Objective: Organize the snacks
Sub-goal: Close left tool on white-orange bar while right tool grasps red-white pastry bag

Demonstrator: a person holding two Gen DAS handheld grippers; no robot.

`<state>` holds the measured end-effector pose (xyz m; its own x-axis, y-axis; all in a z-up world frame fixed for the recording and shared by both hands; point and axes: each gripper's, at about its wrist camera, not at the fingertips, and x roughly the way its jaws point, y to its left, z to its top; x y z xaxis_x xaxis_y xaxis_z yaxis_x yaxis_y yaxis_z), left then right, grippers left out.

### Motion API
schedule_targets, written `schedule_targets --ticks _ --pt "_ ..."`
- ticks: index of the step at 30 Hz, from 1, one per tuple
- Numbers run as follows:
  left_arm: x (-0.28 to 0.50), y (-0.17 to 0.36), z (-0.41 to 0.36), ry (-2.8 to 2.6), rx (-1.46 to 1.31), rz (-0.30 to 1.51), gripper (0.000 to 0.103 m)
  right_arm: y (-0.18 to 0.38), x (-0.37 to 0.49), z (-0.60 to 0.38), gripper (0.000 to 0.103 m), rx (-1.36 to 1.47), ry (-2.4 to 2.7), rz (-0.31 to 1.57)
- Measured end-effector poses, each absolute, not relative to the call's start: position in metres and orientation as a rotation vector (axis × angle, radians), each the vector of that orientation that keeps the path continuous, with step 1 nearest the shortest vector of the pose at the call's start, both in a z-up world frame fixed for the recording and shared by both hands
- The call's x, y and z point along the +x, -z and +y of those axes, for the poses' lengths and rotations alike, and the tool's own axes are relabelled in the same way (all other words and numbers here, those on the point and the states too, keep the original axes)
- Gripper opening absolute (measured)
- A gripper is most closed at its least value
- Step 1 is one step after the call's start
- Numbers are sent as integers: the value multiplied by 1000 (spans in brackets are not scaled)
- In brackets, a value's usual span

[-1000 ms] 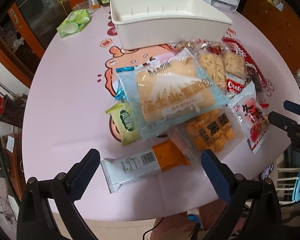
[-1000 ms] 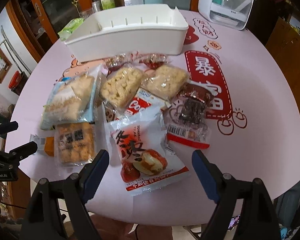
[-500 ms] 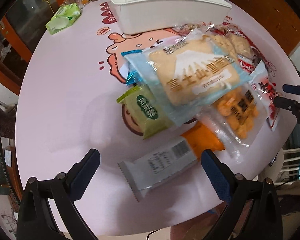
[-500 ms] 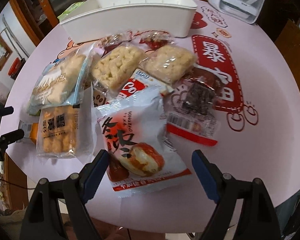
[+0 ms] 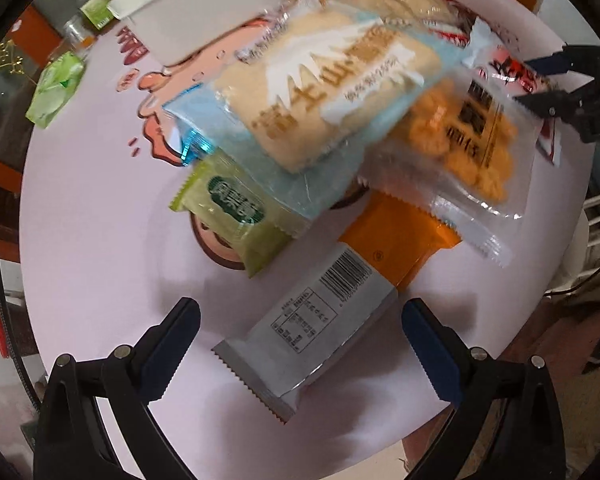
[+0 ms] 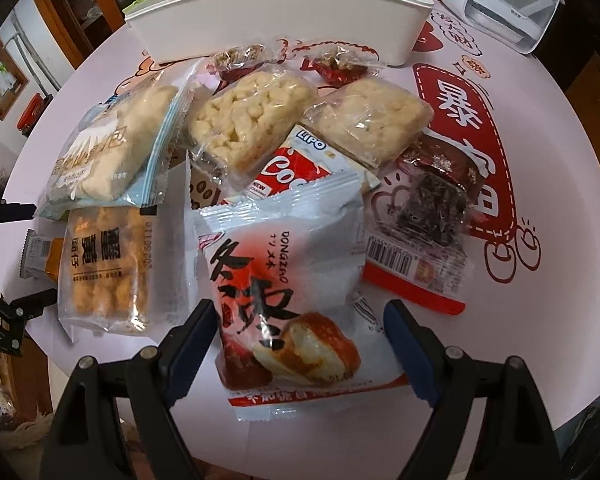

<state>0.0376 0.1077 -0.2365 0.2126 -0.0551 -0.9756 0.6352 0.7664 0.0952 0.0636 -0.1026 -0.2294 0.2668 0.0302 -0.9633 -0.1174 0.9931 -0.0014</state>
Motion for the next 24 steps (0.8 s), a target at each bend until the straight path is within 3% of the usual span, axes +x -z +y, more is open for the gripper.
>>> schedule_targets --ticks 4,6,8,14,24 --pt "45 239 108 539 490 1309 93 231 63 -101 82 -99 -98 1296" --pt "48 236 111 558 443 1325 78 230 62 -102 77 -99 -96 1293" --pt "48 230 110 554 433 1317 49 228 61 -103 71 -83 -99 1296" --pt "50 222 103 499 361 1339 35 218 55 -105 63 -74 -55 1272" --pt "37 188 123 483 239 1306 31 173 44 -107 60 -34 -24 1189"
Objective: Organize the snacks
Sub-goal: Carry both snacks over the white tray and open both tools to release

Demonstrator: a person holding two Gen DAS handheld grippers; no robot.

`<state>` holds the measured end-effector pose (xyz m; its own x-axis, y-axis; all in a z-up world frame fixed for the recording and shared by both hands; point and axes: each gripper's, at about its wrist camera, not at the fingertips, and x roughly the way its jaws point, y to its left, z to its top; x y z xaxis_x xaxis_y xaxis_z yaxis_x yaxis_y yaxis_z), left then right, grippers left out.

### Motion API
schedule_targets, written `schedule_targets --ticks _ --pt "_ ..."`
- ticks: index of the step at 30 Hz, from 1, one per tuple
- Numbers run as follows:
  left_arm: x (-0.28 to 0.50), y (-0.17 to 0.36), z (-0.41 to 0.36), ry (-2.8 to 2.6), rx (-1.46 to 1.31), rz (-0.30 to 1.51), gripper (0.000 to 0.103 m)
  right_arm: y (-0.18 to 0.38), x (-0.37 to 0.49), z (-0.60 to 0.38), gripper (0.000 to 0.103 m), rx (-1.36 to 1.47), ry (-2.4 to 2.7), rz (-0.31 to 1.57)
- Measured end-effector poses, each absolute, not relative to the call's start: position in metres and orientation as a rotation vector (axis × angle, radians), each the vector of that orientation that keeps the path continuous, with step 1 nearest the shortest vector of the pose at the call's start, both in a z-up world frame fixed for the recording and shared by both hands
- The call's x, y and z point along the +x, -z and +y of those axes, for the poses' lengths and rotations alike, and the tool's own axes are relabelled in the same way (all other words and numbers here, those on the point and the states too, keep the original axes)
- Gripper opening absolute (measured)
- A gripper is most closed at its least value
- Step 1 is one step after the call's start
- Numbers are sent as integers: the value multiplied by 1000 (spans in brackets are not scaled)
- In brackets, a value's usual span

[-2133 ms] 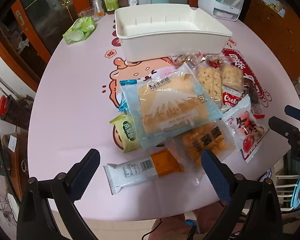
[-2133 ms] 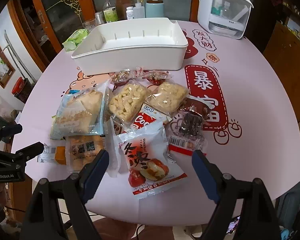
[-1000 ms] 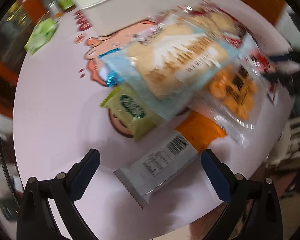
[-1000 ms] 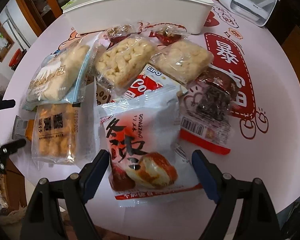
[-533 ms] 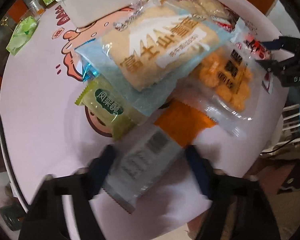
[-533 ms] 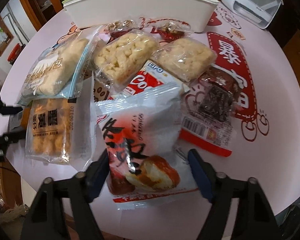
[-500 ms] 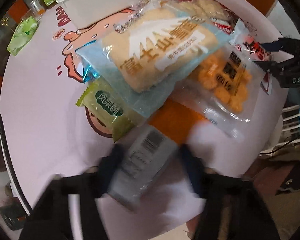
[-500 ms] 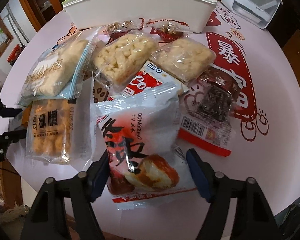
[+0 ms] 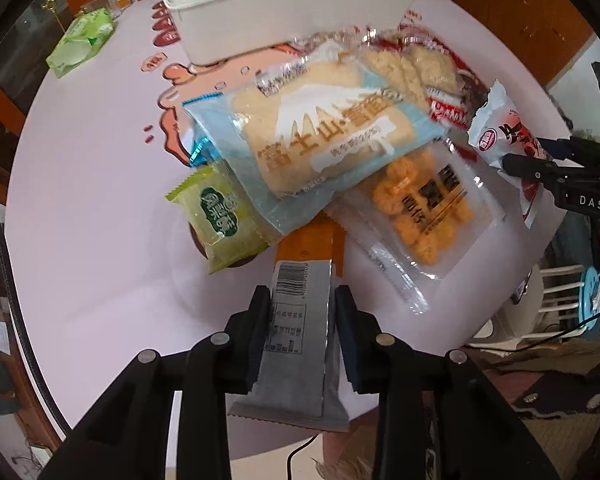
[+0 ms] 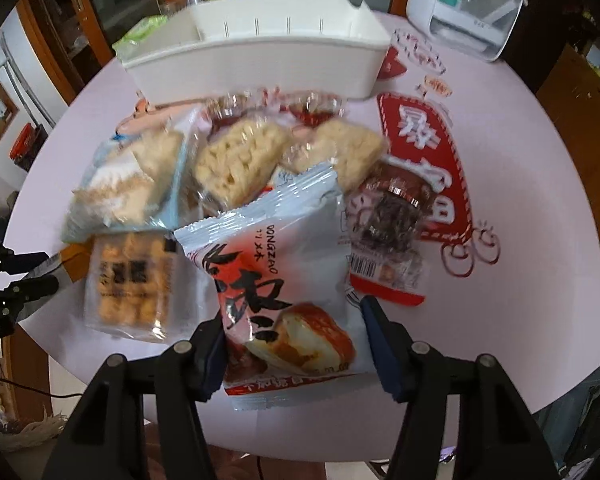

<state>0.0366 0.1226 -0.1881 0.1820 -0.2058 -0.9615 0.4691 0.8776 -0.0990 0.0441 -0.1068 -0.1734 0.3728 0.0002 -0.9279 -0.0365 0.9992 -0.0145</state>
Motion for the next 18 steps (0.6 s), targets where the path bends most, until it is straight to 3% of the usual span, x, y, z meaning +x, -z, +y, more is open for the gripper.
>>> schedule_targets --ticks 18 --pt "42 90 135 518 147 1058 30 99 52 -79 60 -86 -9 1021"
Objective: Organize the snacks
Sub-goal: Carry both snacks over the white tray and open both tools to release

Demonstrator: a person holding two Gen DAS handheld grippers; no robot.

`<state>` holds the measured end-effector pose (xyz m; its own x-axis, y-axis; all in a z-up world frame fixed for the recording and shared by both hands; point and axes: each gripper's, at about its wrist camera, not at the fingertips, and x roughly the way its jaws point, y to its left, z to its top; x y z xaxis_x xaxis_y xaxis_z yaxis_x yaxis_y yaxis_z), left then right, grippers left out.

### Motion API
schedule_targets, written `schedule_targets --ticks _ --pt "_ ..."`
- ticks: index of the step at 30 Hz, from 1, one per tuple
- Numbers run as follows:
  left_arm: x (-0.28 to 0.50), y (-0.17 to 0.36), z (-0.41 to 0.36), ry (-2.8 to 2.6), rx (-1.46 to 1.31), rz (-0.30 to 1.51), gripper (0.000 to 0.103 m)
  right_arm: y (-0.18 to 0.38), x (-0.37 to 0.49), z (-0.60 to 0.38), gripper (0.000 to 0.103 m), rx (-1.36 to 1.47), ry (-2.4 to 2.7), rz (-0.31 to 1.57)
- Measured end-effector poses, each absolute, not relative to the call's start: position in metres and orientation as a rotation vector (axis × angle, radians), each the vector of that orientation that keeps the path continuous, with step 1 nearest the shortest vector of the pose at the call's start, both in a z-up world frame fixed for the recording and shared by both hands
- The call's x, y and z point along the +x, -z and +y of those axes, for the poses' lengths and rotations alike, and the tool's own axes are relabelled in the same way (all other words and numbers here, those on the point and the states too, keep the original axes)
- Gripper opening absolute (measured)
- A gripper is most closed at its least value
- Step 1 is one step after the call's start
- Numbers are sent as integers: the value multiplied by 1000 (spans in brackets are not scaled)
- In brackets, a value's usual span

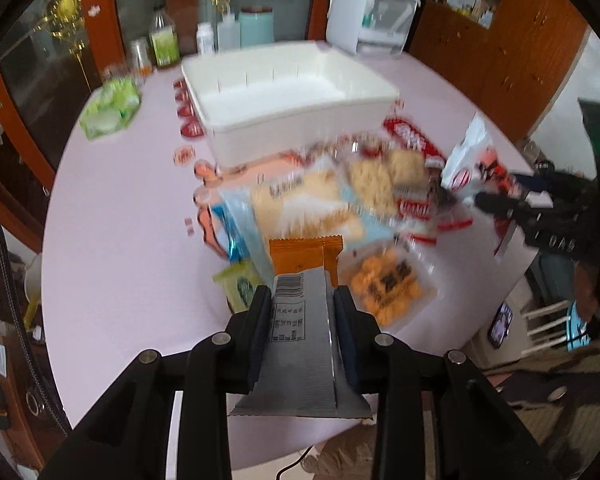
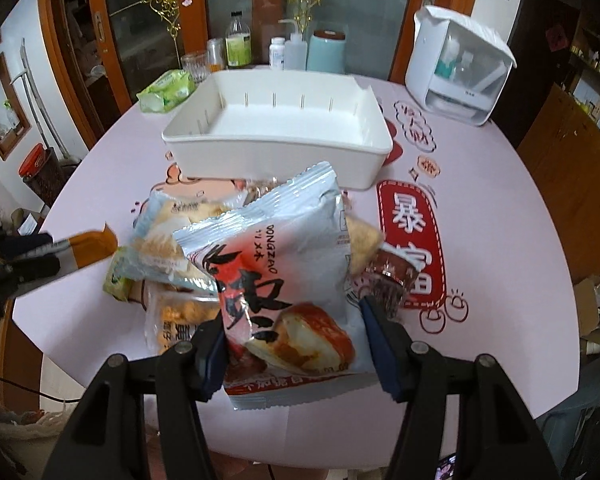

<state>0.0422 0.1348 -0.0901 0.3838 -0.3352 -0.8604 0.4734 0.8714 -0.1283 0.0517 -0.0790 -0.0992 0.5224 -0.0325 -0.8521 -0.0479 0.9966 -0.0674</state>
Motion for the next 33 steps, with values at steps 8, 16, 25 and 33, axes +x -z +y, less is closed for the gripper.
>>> schedule_targets --ticks 8,16,25,33 --pt "81 39 109 526 102 922 30 67 98 -93 60 -89 7 954" --pt "167 6 53 404 98 870 31 45 190 -118 61 -52 3 889" --pt "258 22 26 262 43 892 31 71 274 -124 61 -50 -15 913" --pt "300 55 24 195 3 937 31 112 309 -119 62 -55 -50 997"
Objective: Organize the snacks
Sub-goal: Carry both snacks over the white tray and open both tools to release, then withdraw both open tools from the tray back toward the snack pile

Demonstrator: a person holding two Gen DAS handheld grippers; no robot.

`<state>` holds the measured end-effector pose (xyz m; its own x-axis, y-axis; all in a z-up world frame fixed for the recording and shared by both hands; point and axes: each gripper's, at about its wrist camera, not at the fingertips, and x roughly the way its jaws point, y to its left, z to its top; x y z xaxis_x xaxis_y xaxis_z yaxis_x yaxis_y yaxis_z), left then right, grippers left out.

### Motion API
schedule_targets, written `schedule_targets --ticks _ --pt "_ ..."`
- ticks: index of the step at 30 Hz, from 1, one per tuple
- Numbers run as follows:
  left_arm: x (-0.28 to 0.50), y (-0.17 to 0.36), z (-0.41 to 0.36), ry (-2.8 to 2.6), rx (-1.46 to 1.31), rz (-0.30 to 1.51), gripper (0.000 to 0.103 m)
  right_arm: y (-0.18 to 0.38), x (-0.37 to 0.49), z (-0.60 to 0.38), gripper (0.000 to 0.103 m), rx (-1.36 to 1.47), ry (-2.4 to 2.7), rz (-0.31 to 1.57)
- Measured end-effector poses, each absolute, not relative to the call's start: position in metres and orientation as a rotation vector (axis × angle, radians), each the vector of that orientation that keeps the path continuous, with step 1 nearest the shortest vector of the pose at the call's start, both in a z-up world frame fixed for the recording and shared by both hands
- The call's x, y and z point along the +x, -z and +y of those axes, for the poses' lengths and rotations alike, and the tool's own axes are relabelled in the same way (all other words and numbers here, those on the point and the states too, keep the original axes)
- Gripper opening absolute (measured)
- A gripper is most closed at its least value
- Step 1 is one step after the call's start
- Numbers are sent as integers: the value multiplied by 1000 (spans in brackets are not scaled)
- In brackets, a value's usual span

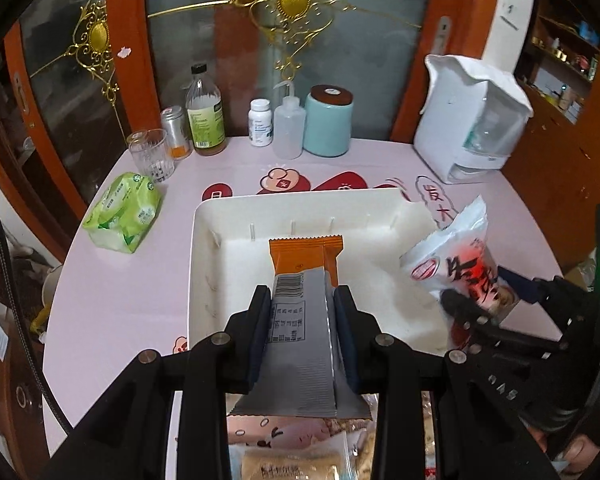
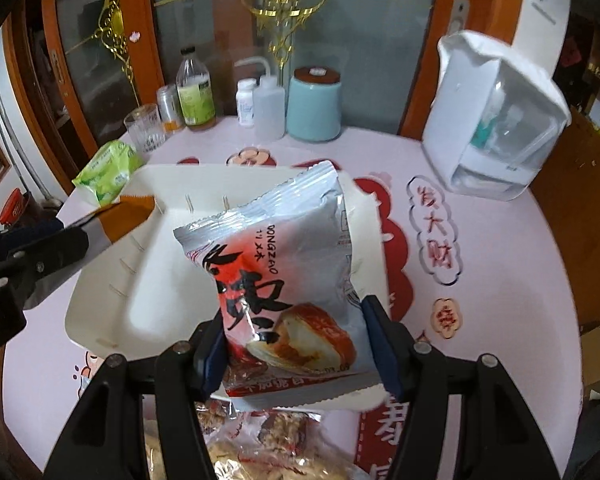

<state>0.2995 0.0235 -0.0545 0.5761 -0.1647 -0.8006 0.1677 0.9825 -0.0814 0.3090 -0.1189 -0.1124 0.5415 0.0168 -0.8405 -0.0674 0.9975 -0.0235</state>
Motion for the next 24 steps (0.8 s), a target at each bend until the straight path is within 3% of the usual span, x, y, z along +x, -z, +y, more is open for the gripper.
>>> schedule_targets --ticks 3,4,6,7,8,11,24 --pt "307 66 20 163 11 949 34 126 319 -121 63 -26 -64 1035" --pt "309 71 20 153 10 957 39 131 321 -121 63 -11 -66 1055" --pt "311 80 19 145 7 976 71 142 326 -125 64 31 -74 1097" --pt "311 82 20 139 4 979 93 144 327 -127 67 38 -68 1095" --pt "310 84 21 131 -3 976 97 145 327 -127 72 39 -59 1090" --pt "310 93 23 109 -9 994 102 144 326 -128 80 55 -59 1065" --pt "282 84 29 114 -54 936 102 119 304 -136 81 97 -2 967"
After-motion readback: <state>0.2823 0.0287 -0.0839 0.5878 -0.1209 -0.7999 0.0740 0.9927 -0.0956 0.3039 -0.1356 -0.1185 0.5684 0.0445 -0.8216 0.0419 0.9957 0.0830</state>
